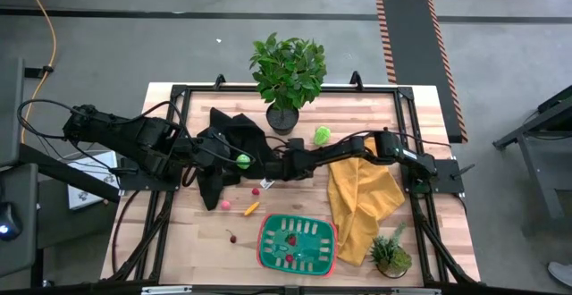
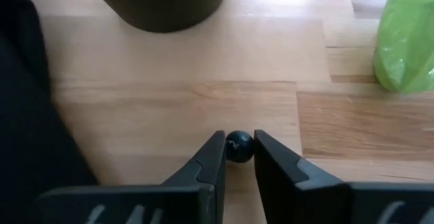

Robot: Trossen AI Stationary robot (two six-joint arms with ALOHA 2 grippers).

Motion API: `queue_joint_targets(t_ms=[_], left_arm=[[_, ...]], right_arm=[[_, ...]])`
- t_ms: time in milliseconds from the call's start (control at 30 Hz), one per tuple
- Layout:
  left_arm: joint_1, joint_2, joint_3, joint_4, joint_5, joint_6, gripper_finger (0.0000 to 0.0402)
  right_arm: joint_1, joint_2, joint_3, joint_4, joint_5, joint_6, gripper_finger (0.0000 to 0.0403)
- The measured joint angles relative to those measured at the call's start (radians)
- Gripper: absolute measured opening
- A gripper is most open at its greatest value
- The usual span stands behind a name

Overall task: Pick and placing Produce into tupperware
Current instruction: Put the blueberry into the blue bin

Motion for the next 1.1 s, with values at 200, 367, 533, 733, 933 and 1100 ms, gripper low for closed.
queue_joint_targets(t_ms=[200,367,533,733,933,1100], left_arm=[[0.0,0.0,0.0,0.0,0.0,0.02,0.0111],[0.0,0.0,0.0,0.0,0.0,0.024,0.0111],[0.0,0.0,0.0,0.0,0.0,0.051,0.0111],[0.0,-0.003,0.0,-0.01,0.016,0.078,0.0111],[0.0,-0.011,0.0,-0.049,0.049,0.096,0.0111],[0.0,-0.03,0.0,-0.07,0.11,0.128,0.0111]], right_arm=[[0.0,0.0,0.049,-0.06,0.013,-0.005,0.0048],[0.004,0.0,0.097,-0.121,0.014,-0.007,0.0048],[0.016,0.0,0.149,-0.193,0.017,-0.007,0.0048],[0.033,0.0,0.206,-0.279,0.013,0.003,0.0048],[0.057,0.0,0.259,-0.355,-0.005,0.036,0.0048],[0.08,0.0,0.312,-0.42,-0.009,0.05,0.0048]])
